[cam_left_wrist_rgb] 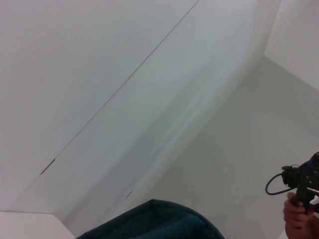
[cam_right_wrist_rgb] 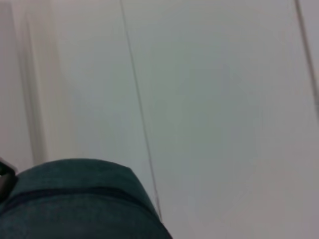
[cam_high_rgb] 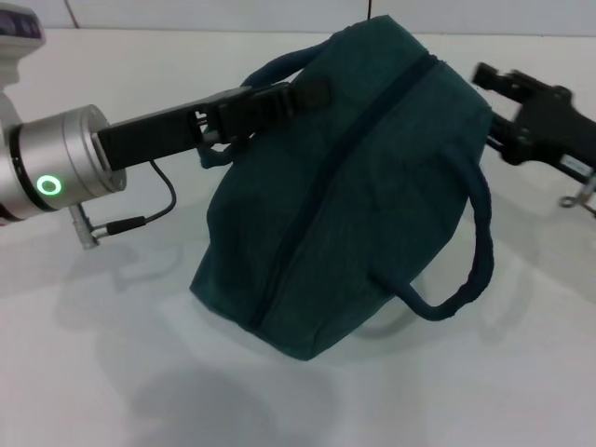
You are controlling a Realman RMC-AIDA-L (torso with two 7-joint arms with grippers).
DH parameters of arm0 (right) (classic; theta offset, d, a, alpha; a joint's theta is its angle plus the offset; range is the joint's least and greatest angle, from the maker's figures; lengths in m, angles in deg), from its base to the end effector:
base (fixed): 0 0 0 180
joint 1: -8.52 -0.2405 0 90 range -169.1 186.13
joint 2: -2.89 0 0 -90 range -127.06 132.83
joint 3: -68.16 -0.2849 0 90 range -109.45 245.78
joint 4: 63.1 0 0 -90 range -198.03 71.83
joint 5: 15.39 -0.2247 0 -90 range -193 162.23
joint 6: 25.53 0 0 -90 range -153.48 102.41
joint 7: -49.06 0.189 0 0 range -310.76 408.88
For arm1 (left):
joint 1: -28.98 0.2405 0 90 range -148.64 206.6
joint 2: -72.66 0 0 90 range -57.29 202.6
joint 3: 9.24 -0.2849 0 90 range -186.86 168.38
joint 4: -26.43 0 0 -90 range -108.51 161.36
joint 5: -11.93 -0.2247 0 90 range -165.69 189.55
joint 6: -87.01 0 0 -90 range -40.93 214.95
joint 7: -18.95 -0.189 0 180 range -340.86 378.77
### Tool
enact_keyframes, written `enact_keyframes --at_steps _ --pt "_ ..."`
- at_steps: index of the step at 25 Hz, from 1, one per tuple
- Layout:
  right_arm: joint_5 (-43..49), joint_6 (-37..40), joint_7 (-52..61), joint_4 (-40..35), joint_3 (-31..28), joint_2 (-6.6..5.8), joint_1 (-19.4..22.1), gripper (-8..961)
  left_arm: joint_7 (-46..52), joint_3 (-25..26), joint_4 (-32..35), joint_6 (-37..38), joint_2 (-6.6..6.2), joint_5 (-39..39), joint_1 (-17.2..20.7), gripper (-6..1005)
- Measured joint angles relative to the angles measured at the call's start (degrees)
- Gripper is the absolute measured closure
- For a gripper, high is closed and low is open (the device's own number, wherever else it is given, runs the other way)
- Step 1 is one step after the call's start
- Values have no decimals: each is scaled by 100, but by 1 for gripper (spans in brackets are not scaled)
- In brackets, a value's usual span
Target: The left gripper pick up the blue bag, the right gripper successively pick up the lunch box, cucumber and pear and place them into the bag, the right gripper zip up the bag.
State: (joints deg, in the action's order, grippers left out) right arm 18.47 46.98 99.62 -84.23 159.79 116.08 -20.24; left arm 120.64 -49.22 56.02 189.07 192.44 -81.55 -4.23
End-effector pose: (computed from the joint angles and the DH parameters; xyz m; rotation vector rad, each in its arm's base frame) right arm 0.2461 0.4067 -0.0524 -2.2791 0.4551 1.0881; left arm -0.1984 0.3616 -0.0323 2.4993 1.0823 1.4177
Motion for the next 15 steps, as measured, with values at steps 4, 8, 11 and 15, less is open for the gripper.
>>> enact_keyframes --at_steps 4,8,11,15 --pt "-1 404 8 9 -469 -234 447 475 -115 -1 -259 -125 3 3 -114 951" --pt "2 583 31 22 -674 -358 655 358 -396 -2 -738 -214 11 4 -307 952" --pt "2 591 74 25 -717 -419 733 280 -579 -1 -1019 -278 36 12 -408 952" --pt "-30 565 83 28 -734 -421 781 206 -765 -6 -1456 -460 49 17 -606 952"
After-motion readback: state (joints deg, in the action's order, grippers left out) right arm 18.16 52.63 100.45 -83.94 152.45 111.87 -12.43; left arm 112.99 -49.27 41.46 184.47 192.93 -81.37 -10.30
